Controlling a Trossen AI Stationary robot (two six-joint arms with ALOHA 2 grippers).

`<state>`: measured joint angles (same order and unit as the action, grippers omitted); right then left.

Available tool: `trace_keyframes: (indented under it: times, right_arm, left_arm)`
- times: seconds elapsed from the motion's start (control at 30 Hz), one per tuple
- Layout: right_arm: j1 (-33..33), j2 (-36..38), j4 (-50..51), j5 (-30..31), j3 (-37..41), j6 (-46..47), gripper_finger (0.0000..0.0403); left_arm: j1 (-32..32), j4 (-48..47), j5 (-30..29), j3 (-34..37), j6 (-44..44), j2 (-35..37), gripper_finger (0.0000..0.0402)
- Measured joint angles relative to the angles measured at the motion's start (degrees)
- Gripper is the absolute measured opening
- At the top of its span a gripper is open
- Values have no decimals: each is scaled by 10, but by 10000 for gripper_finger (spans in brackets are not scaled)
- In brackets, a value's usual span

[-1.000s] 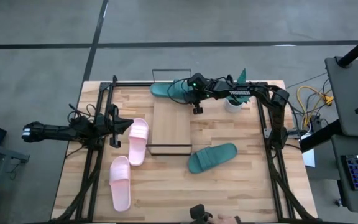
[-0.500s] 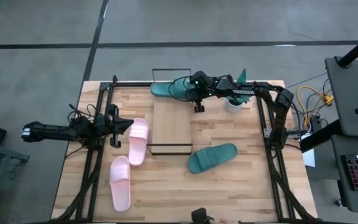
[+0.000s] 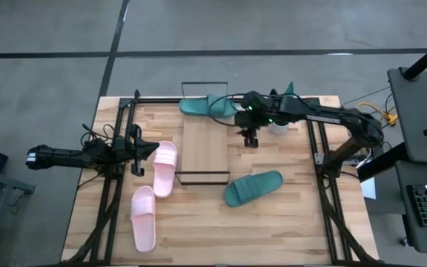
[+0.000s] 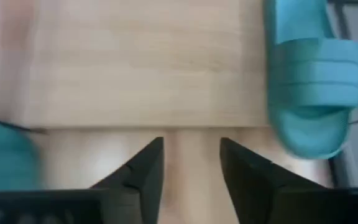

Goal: Pick and place slides into the shelf
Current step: Put the green slides on the shelf

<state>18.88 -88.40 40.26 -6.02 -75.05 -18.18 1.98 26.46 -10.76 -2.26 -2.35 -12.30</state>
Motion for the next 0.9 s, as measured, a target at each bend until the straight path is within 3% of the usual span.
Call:
trace_keyframes:
  times: [0.23, 0.43, 0.63, 0.9]
  right_arm:
    - [-58, 75, 75, -1, 22, 280, 174]
    - [-125, 136, 65, -22, 123, 478, 166]
    - [-224, 184, -78, -35, 253, 675, 166]
    - [-295, 188, -206, 42, 360, 802, 164]
  left_arm:
    - [0, -9, 0, 0, 0, -1, 0]
    - [0, -26, 0, 0, 0, -3, 0]
    - [0, -25, 0, 0, 0, -2, 0]
    - [0, -26, 1, 0, 0, -2, 0]
